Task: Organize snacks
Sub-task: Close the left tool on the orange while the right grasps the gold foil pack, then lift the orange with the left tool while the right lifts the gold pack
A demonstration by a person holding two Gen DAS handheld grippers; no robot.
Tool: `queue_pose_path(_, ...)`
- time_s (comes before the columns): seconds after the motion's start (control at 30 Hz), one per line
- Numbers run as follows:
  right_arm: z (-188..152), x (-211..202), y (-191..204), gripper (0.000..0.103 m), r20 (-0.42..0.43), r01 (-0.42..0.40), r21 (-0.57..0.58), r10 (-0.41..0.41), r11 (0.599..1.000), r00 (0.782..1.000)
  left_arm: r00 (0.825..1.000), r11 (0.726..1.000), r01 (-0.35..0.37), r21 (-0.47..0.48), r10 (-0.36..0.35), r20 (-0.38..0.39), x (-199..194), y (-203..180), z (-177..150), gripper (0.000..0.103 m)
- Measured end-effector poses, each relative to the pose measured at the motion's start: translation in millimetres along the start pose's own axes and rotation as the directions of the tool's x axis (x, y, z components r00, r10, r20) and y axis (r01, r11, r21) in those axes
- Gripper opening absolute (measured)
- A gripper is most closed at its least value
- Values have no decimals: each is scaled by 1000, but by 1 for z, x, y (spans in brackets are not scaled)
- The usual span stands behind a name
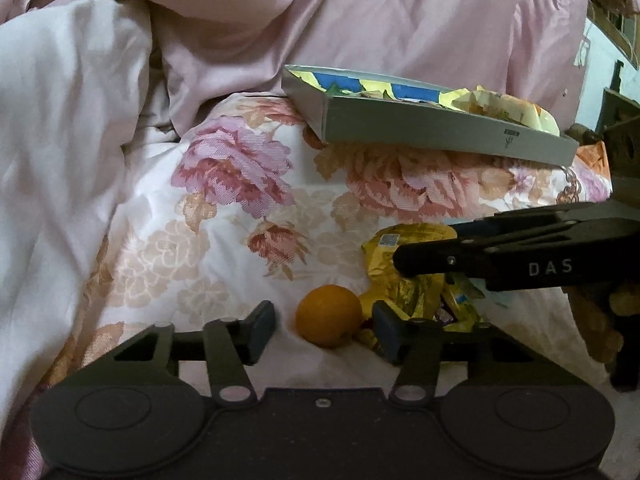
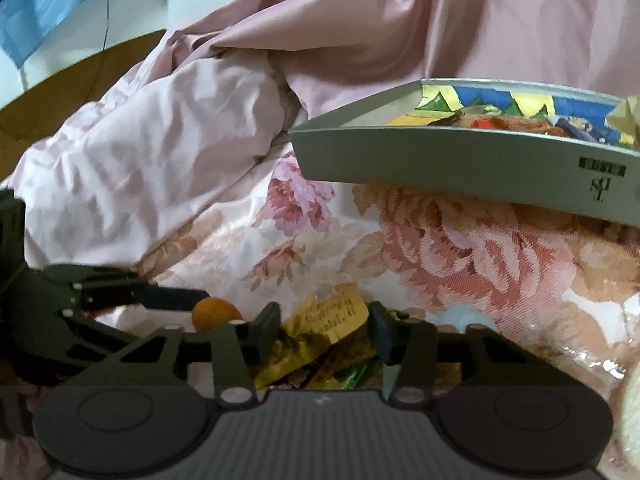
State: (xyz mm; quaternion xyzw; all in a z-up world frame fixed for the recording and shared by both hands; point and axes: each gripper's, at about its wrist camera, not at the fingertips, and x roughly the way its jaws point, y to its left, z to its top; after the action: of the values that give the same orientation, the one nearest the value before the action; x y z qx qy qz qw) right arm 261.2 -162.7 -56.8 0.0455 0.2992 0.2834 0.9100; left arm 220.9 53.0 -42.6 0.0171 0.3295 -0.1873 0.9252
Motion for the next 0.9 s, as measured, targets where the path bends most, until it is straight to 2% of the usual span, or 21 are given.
queue_pose_path(0.13, -1, -3, 1, 32, 17, 23, 18, -23, 1000, 1000, 1000, 1000, -7, -13, 7, 2, 1, -1, 0, 43)
queue_pose_path(0.37, -11, -31, 1, 21, 48, 14, 48, -16, 999, 999, 999, 997, -52, -54, 51, -16, -4, -10, 0, 38)
queue_pose_path(0.5, -24, -61, 5, 19, 63, 27, 56, -30, 998, 998, 997, 994, -68, -83, 66, -34, -9, -18, -1, 38)
queue_pose_path(0.77, -69, -118, -3, 20, 26, 74, 117, -78, 990, 997, 996, 996, -61, -62, 57, -66, -20, -51, -14, 37)
queue_pose_path(0.9, -84, -134, -5, 28, -11, 115, 99, -115, 988, 993, 994, 995, -74, -64, 69, -81, -27, -63, -19, 37)
